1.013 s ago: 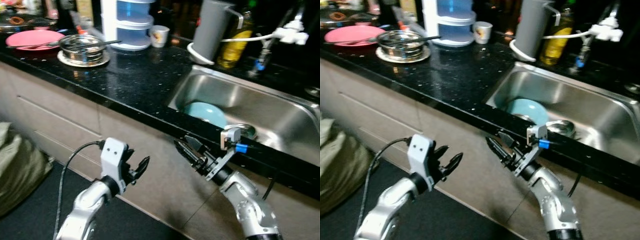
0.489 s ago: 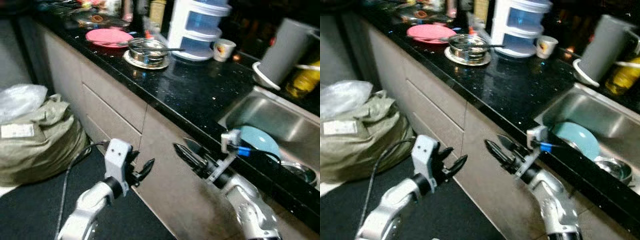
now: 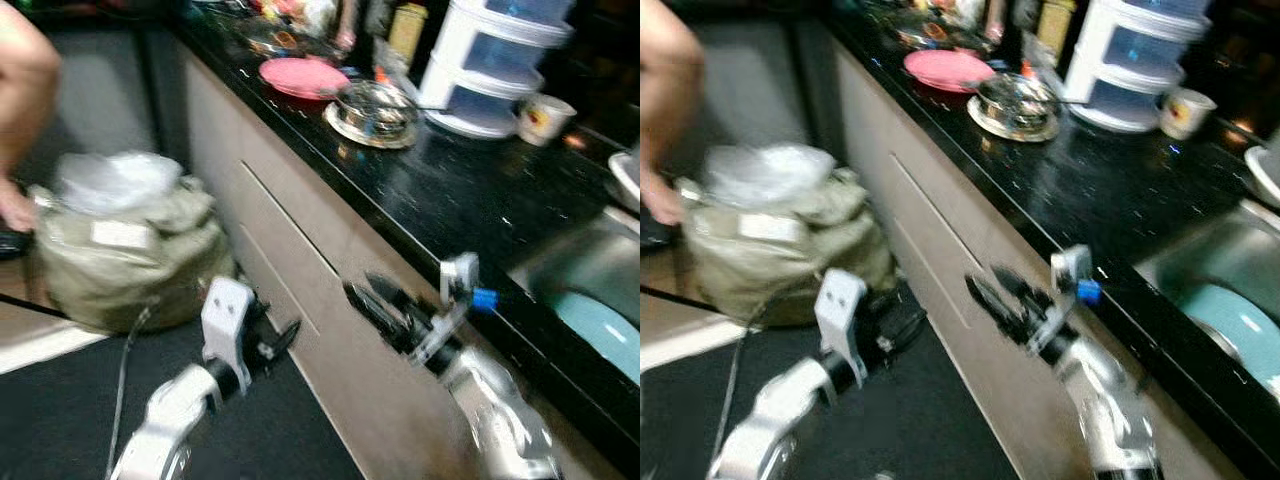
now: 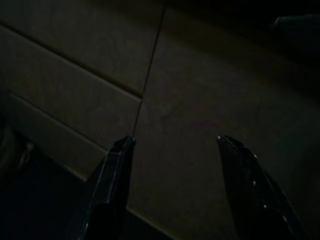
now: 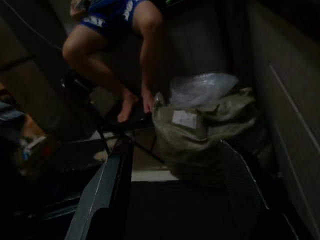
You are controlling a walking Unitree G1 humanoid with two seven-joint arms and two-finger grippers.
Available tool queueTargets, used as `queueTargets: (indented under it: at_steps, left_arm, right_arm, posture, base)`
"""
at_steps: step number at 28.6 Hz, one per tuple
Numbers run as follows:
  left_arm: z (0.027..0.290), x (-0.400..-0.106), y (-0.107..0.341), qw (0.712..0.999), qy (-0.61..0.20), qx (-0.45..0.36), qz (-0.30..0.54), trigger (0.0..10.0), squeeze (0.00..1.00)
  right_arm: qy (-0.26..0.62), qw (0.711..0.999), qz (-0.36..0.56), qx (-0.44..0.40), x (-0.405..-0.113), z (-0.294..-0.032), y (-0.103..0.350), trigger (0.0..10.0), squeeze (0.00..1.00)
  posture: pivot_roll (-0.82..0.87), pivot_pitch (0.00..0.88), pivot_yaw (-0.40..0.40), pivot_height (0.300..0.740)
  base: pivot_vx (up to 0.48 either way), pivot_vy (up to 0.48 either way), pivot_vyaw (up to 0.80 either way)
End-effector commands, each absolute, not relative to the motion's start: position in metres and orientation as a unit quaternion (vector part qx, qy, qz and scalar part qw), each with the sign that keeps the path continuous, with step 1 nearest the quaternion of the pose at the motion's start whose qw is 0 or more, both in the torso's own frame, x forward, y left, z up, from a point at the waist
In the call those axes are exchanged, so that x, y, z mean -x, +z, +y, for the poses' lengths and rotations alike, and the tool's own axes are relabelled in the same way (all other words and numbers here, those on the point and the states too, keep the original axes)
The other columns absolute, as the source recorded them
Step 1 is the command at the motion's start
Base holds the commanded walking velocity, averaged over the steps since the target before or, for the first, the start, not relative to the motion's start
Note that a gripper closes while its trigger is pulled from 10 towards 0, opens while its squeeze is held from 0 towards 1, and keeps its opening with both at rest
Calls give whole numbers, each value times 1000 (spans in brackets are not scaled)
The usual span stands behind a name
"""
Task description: Kitchen organization
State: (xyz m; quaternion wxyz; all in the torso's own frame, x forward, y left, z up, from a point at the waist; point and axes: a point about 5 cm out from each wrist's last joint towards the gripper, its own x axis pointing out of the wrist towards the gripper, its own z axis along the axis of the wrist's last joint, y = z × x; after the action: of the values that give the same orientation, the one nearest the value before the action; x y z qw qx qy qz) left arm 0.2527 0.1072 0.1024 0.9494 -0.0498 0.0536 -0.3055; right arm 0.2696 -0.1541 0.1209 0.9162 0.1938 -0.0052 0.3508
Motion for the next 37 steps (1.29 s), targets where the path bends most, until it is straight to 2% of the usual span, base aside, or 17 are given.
queueTargets:
  at_steps: [1,26,37]
  left_arm:
    - [107,-251,99,949,-305,50,62,10000,0]
    - [107,-254,99,947,-311,51,62,10000,0]
    - [105,-254,99,943,-322,50,63,10000,0]
  right_arm:
    - [348,918,-5,-193,-270,-155,121,10000,0]
    - [314,932,-5,-183,-273,-158,120,10000,0]
    - [304,931,2,-203,-276,-158,118,10000,0]
  posture:
    - [166,37,-166,740]
    - [159,25,-166,740]
    - [133,9,-180,740]
  base:
    - [0,0,800]
    - [0,0,800]
    - [0,0,42]
